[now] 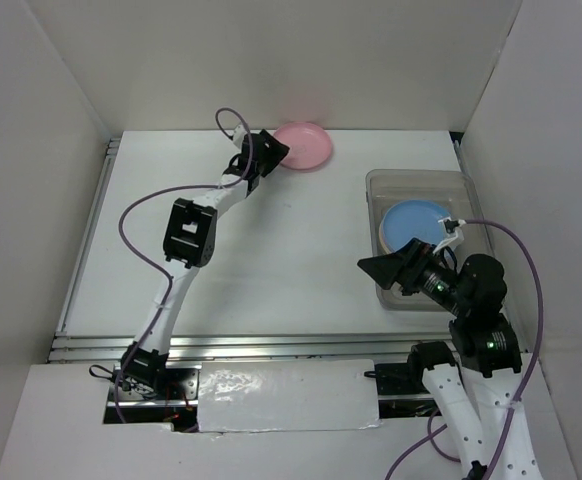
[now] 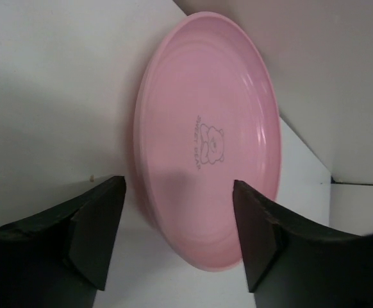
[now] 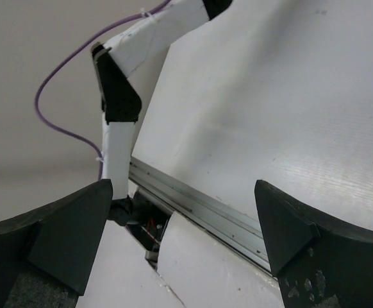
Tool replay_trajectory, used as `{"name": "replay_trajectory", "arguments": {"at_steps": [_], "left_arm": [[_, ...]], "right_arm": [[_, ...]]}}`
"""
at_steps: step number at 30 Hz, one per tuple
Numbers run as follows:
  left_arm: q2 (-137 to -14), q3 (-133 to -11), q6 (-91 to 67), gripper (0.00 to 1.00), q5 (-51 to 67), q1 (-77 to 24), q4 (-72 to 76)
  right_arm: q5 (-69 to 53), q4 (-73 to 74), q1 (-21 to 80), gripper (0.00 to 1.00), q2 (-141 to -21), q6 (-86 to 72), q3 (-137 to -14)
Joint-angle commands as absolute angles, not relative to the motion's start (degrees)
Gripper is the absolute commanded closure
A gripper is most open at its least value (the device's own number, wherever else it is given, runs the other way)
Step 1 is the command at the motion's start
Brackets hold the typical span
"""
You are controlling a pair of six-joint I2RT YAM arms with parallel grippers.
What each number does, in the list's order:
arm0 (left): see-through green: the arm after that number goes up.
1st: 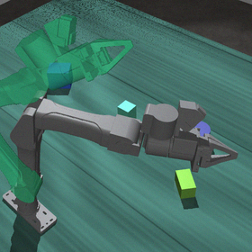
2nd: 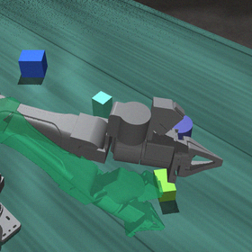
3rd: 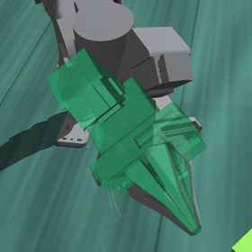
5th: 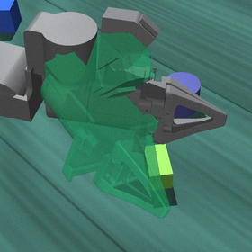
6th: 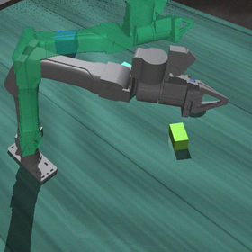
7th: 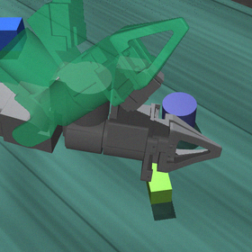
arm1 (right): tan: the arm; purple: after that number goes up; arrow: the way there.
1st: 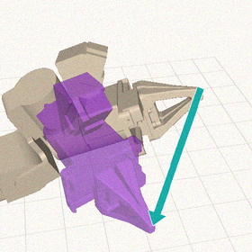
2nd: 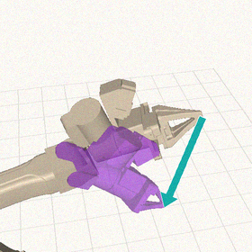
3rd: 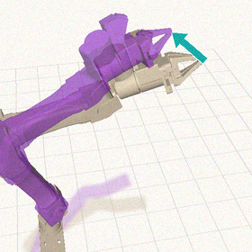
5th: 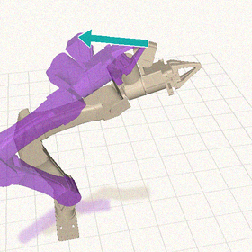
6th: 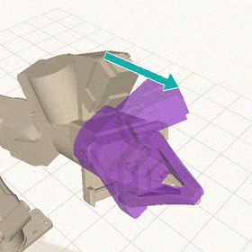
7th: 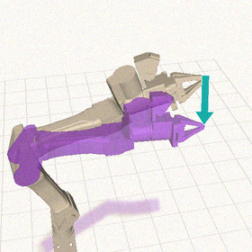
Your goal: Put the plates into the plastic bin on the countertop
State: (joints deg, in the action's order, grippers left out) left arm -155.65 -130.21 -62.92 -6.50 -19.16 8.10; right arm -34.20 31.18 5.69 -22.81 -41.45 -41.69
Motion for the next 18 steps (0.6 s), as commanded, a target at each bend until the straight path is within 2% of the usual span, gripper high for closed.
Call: {"name": "replay_trajectory", "arguments": {"at_steps": [1, 2, 4, 5, 7, 8, 10, 11, 14, 17, 18], "left_arm": [[-159.6, -131.4, -60.9, 0.23, -10.1, -19.6, 2.6], [-159.8, -131.6, -60.6, 0.31, -10.0, -19.5, 2.5], [-160.3, -133.1, -59.9, 0.40, -10.0, -19.7, 1.9], [-160.5, -133.6, -59.7, 0.52, -10.4, -19.9, 1.3], [-160.1, -133.4, -59.8, 0.63, -10.5, -20.0, 0.9], [-159.7, -132.9, -59.9, 0.82, -10.2, -20.0, 1.1], [-157.9, -130.1, -60.8, 0.96, -10.0, -19.7, 1.2], [-156.9, -128.3, -61.2, 1.00, -9.8, -19.5, 2.3], [-149.3, -118.2, -61.3, 1.00, -9.5, -18.8, 5.2], [-135.5, -105.2, -59.1, 1.00, -14.1, -19.8, 3.5], [-127.0, -98.3, -58.1, 1.00, -15.5, -20.1, 2.1]], "right_arm": [[-33.6, 33.6, 7.8, 0.00, -21.5, -38.6, -47.6], [-33.4, 34.3, 8.1, 0.00, -21.4, -38.6, -48.7], [-33.1, 34.6, 8.4, 0.00, -20.8, -38.6, -49.6], [-32.8, 34.9, 8.7, 0.00, -20.5, -38.6, -49.9], [-31.9, 35.2, 9.2, 0.00, -19.8, -38.8, -50.8], [-31.4, 35.6, 9.5, 0.00, -19.4, -38.7, -51.3], [-30.4, 35.6, 9.8, 0.00, -19.2, -38.6, -51.9], [-29.5, 35.6, 9.9, 0.00, -19.2, -38.6, -52.0], [-27.2, 35.3, 9.9, 0.00, -19.9, -37.8, -51.7], [-24.5, 33.1, 9.7, 0.00, -22.2, -36.7, -49.0], [-23.2, 32.4, 9.6, 0.00, -23.5, -36.1, -48.3]]}}
